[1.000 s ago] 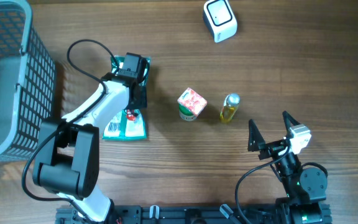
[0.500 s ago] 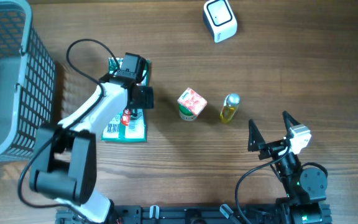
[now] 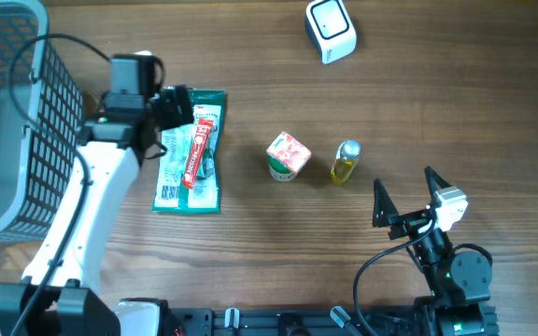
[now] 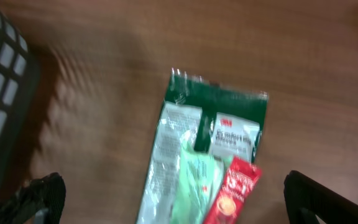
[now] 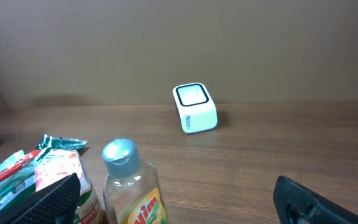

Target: Scan the item barcode

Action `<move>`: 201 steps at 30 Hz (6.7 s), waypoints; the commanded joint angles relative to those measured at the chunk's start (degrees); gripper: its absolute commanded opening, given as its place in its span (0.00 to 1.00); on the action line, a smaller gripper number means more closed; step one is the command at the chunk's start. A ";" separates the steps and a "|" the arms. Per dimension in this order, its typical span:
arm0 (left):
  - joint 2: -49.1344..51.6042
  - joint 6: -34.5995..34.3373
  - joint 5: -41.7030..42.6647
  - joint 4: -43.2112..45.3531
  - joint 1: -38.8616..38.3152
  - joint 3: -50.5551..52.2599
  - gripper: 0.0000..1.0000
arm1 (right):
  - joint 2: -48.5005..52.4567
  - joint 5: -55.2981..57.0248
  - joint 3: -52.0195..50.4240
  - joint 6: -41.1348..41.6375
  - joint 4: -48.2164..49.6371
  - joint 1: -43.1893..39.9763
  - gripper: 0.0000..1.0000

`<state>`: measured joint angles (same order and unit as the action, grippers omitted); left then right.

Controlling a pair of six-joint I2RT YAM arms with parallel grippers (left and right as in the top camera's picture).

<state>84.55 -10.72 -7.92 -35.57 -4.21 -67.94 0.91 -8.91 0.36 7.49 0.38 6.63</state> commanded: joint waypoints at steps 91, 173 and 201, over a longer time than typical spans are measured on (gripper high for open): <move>-0.98 6.01 11.32 1.29 12.00 -1.18 1.00 | 82.90 -11.28 99.43 8.41 -78.68 -0.22 0.91; -0.98 6.01 11.34 1.29 12.00 -1.18 1.00 | 105.94 7.32 84.24 27.02 -72.37 16.02 0.71; -0.98 6.01 11.34 1.29 12.00 -1.18 1.00 | 105.94 6.91 84.26 22.67 -68.19 16.02 0.40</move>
<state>84.40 -5.80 2.94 -34.44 7.57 -68.27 105.89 -1.48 84.82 32.47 -68.45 22.37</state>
